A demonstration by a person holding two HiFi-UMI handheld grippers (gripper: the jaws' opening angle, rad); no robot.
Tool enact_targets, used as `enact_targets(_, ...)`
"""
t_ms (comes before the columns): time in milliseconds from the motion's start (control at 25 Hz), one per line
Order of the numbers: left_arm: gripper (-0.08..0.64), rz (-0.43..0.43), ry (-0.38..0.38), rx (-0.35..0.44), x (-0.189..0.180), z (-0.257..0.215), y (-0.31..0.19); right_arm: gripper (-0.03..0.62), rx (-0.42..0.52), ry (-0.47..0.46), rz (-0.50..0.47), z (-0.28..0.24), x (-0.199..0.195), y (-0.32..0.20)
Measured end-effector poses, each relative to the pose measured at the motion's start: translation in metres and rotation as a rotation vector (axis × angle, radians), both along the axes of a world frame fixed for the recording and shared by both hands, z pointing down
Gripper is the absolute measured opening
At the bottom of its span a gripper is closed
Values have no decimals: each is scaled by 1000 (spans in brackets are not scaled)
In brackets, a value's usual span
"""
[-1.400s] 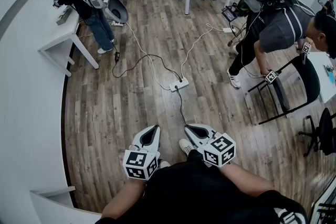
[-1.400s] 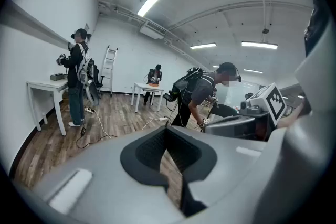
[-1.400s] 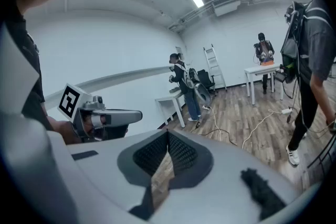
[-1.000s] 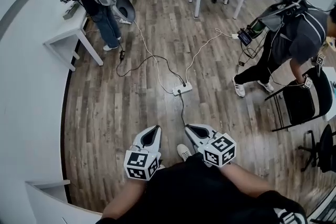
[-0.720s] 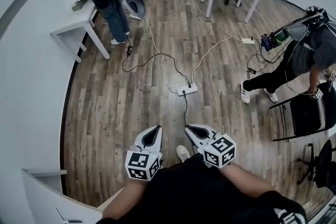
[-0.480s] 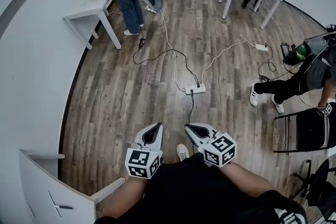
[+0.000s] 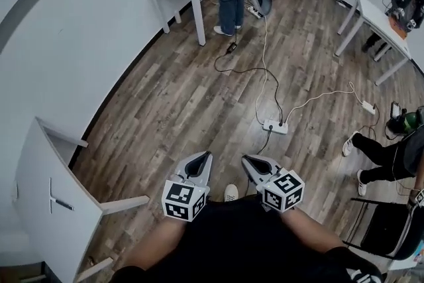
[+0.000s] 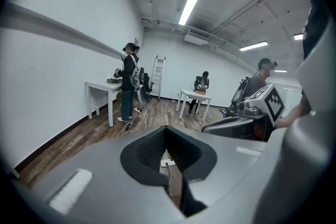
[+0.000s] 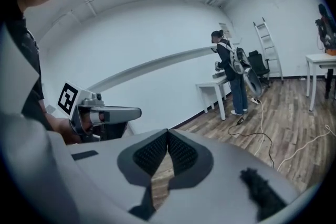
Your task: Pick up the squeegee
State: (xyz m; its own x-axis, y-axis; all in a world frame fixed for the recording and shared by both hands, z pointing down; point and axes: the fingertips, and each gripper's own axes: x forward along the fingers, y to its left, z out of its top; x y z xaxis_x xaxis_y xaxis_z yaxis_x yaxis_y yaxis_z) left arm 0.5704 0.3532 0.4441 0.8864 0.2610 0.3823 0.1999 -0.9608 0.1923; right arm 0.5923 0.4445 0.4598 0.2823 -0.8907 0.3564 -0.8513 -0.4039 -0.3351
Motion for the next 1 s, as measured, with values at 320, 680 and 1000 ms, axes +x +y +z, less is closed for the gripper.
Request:
enact_targets(320,7,-192,-14,13,-45,3,-55,6,11,0,-204,1,-26,-64)
enact_targets(680,7,-385,-34,10,-104,9,-108,6,17,-6,-385,4,-71,-123)
enact_targets(1000,8,-462,-44,16,-152,11,-151,6,17,-17,-465,9,-114,-174)
